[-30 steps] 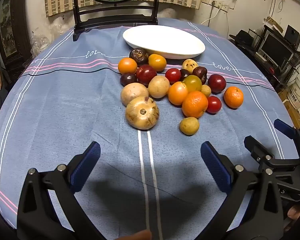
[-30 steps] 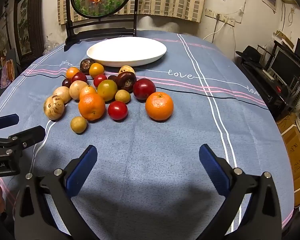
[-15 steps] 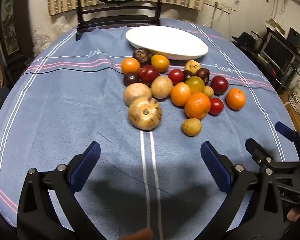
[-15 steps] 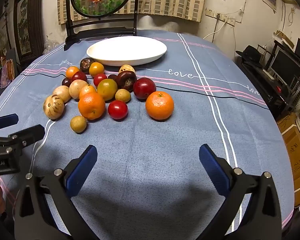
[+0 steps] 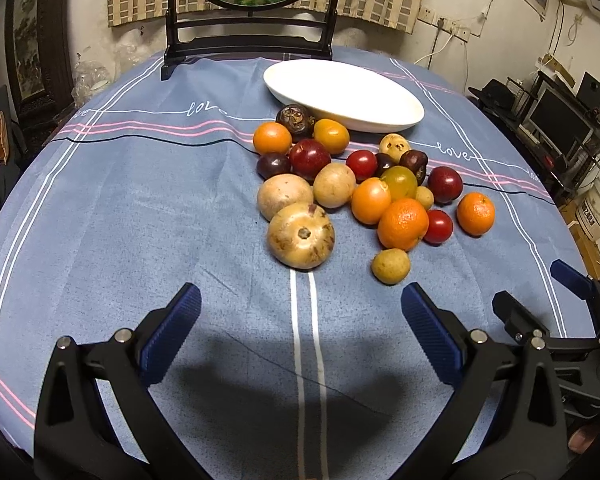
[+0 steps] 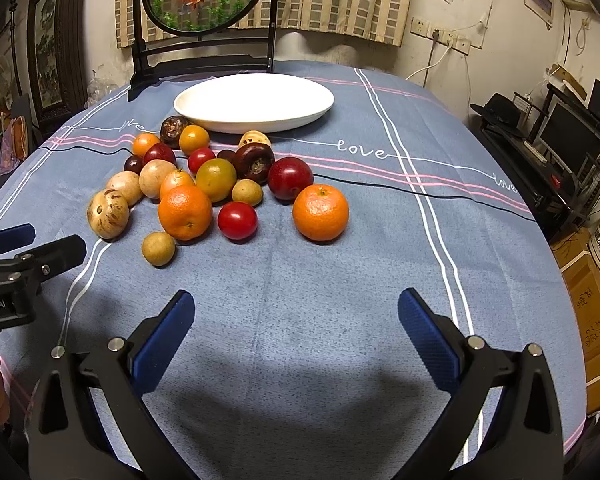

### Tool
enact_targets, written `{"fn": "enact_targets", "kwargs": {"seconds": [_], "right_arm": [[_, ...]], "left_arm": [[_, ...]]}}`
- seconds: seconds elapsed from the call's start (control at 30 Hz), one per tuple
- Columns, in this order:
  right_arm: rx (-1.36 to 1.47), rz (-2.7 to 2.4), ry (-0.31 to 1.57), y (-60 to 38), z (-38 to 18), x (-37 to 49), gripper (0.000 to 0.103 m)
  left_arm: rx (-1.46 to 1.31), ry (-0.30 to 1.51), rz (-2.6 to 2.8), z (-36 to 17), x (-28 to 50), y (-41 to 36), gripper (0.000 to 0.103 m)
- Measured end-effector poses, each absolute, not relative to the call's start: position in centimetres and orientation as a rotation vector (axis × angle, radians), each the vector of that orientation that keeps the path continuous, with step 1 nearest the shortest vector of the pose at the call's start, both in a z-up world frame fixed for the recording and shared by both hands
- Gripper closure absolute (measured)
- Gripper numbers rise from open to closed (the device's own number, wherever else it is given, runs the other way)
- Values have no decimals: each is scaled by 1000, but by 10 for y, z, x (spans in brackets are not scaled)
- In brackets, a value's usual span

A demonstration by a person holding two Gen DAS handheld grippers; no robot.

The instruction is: Organize fruits

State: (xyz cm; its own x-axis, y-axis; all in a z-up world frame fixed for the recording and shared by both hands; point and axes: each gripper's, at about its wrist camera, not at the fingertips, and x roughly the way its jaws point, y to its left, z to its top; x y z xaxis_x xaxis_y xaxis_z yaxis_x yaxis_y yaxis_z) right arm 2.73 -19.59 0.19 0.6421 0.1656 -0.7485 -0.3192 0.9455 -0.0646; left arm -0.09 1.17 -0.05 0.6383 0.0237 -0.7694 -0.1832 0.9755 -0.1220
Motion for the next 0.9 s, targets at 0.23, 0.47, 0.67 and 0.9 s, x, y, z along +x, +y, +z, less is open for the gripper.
{"fn": "enact_targets", "kwargs": {"seconds": [0.23, 0.47, 0.67, 0.9], "right_arm": [[-186, 281, 835, -197, 2, 27, 1], [-185, 282, 844, -196, 2, 28, 1], [-188, 283, 847, -196, 0, 28, 1], [-186, 283, 850, -195, -1, 28, 1]], "left_arm": [[-184, 883, 119, -3, -1, 9, 2], [-172, 889, 116, -6, -1, 8, 2], [-154, 866, 119, -4, -2, 7, 2], [-155, 894, 106, -10, 0, 6, 2]]}}
